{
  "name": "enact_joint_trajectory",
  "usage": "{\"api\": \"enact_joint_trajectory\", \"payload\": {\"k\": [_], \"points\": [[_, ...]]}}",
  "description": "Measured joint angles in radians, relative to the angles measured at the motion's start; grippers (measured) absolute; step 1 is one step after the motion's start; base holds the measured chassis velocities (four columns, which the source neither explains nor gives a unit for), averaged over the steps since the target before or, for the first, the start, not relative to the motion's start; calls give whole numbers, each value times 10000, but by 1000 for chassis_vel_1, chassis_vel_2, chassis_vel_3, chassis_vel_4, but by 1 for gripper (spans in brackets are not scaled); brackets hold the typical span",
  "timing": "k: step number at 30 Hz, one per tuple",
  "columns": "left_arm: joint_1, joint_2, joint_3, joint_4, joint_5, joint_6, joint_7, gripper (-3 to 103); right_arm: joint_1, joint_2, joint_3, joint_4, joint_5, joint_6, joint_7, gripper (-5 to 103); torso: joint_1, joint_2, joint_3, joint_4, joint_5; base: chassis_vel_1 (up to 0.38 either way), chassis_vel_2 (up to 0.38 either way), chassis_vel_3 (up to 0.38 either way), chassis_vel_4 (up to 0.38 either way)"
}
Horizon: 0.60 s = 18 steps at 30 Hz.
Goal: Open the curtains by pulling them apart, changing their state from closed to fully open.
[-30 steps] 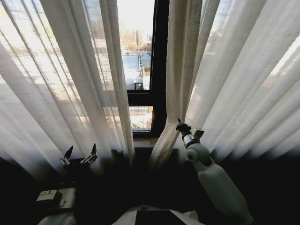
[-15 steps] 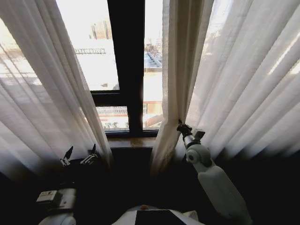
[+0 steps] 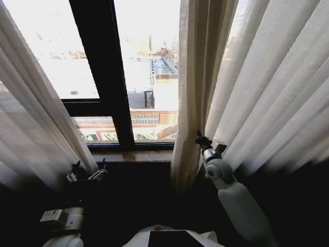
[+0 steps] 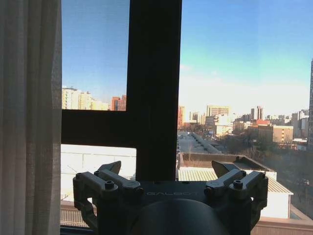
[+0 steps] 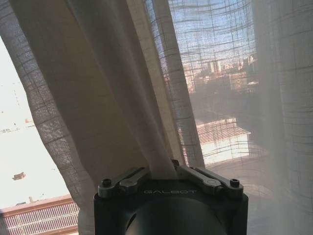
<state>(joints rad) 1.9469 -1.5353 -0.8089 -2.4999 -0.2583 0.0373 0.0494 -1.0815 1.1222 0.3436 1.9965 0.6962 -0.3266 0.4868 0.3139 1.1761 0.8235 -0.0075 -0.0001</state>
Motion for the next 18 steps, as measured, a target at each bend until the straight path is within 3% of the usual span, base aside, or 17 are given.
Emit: {"api": "enact_joint_trajectory", "payload": {"k": [18], "points": [[7, -27, -13, 0, -8, -13, 10, 100, 7, -11, 18, -30, -11, 5, 0, 1, 0, 0, 0, -2, 1, -361, -351, 348, 361]]}}
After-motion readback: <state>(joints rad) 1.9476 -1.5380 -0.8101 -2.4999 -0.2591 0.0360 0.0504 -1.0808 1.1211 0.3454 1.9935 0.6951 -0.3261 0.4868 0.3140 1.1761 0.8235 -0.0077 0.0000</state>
